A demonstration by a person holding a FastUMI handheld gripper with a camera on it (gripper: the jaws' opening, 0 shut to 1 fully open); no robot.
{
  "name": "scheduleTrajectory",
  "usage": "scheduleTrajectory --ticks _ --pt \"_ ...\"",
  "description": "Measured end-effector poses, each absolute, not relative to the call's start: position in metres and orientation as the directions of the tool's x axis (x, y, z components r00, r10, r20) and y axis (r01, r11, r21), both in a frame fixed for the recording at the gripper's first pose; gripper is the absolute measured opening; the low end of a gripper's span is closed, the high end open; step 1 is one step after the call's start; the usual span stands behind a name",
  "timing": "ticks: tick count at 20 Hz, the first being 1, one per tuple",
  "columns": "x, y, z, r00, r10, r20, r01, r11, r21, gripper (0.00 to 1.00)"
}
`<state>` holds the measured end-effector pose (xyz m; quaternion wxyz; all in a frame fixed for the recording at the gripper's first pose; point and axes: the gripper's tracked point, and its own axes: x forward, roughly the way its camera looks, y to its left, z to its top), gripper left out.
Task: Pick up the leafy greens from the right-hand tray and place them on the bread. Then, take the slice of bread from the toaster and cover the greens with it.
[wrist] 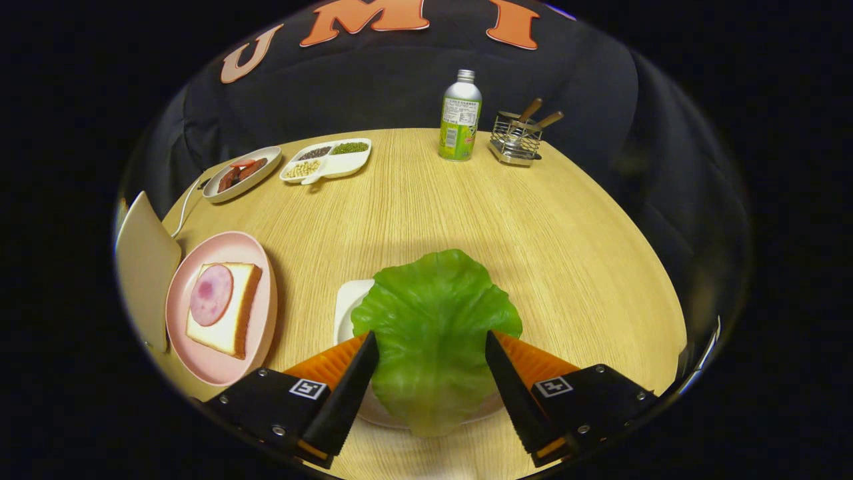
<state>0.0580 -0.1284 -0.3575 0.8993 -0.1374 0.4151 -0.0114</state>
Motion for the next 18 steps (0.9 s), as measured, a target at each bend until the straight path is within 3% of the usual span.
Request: scheduleTrajectory --ticks 9,11,13,18 --pt "0.054 -0.121 -0.362 0.632 -0.105 -0.768 -0.099 0.972 -0.214 0.77" --pt "0.054 -0.12 -0.362 0.633 -0.107 -0.767 -0.099 0.971 -0.218 0.68" --pt "0.054 -0.119 -0.362 0.633 -0.11 -0.766 -0.103 0.969 -0.225 0.57" --pt "0.049 -0.115 -0.361 0.633 -0.12 -0.765 -0.136 0.955 -0.263 0.16"
